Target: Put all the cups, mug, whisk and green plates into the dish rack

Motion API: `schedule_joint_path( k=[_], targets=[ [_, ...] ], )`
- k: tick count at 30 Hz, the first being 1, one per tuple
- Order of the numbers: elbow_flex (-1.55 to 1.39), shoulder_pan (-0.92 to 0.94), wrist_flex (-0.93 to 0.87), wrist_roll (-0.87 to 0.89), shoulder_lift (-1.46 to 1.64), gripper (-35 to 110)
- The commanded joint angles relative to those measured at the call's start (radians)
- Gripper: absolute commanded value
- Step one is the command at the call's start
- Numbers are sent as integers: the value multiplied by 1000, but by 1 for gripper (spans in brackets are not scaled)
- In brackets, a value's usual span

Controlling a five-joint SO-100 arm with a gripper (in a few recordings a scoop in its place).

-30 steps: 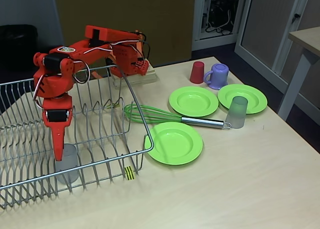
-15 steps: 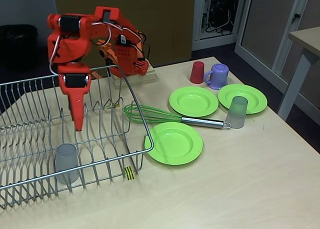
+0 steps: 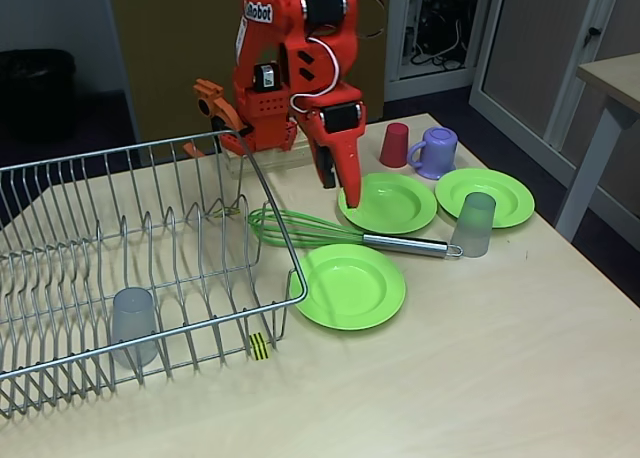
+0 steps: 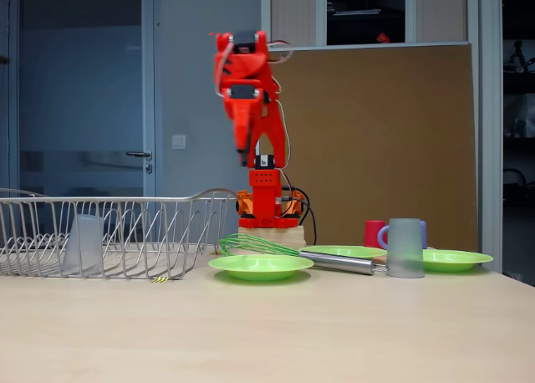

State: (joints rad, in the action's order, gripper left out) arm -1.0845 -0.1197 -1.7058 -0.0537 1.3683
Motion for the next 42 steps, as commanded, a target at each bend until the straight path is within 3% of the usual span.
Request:
schedule_joint_path(
  k=[1, 9, 21, 26, 42],
  targets=[
    [-83, -153, 18, 230, 77, 31],
    [-196, -451, 126, 690, 34, 41],
    [-87, -698, 299, 1063, -183, 42],
    [11, -739, 330, 1132, -281, 43],
    [178, -727, 374, 1095, -428, 42]
  ],
)
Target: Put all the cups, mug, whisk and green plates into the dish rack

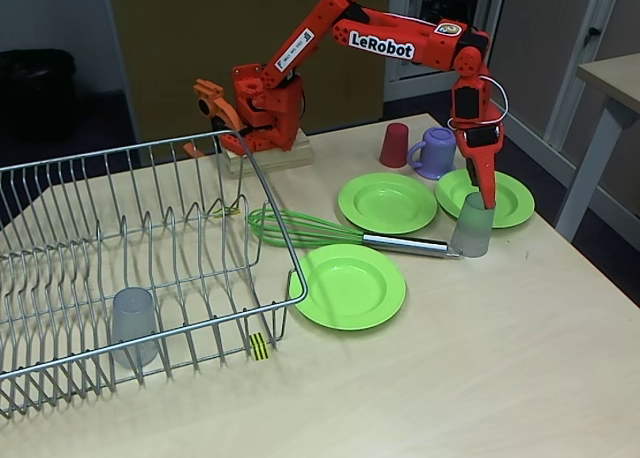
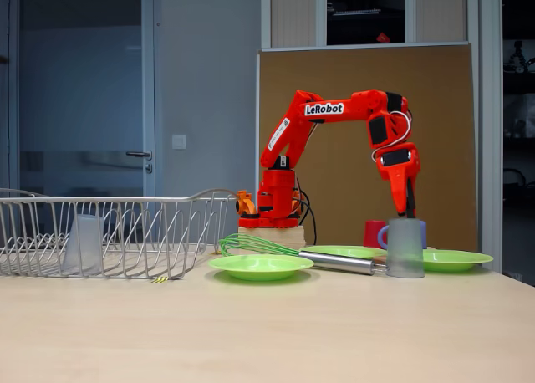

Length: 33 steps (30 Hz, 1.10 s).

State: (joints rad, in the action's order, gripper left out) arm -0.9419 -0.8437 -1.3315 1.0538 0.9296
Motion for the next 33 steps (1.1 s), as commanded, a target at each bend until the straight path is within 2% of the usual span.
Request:
schedule_joint_path(
  k=[1, 14, 33],
  targets=[
    [40, 0, 0, -14, 5, 42],
    [100, 40, -6, -100, -64, 37],
    [137, 69, -12, -161, -107, 14]
  ],
)
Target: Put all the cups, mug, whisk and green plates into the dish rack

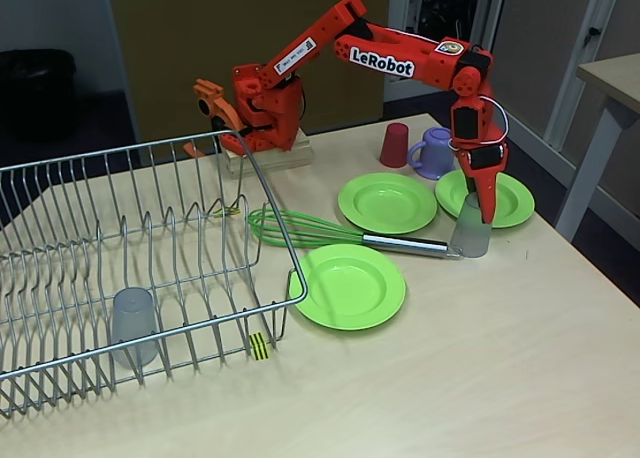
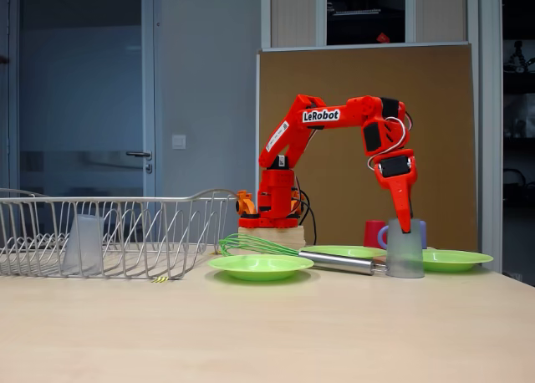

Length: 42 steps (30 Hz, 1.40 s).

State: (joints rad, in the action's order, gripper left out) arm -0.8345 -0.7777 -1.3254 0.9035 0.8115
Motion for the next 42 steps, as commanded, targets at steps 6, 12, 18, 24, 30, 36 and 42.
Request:
schedule_joint_path(
  k=[6, 12, 18, 24, 30, 36, 42],
  targets=[
    [121, 6, -89, -100, 29, 9],
    [229, 18, -169, -265, 97, 6],
    [146, 64, -192, -430, 285, 5],
    [-44, 230, -204, -707, 555, 3],
    [-166, 503, -316, -925, 779, 2],
    [-173, 877, -397, -1150, 815, 1],
    [-140, 1144, -387, -1313, 647, 1]
  ],
)
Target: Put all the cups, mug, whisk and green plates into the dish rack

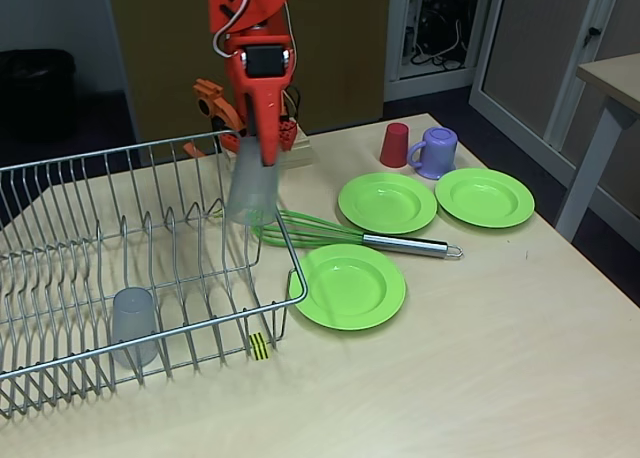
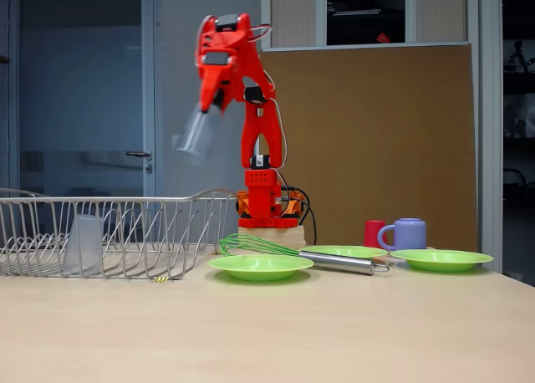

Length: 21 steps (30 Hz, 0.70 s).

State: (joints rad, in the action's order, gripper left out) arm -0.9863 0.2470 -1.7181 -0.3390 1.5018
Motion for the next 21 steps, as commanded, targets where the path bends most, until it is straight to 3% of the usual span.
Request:
schedule_joint_path(
  k=[1, 9, 21],
  targets=[
    [-2, 150, 25, -86, -81, 1],
    [57, 272, 103, -167, -405, 2],
    [278, 290, 92, -215, -646, 2]
  ],
)
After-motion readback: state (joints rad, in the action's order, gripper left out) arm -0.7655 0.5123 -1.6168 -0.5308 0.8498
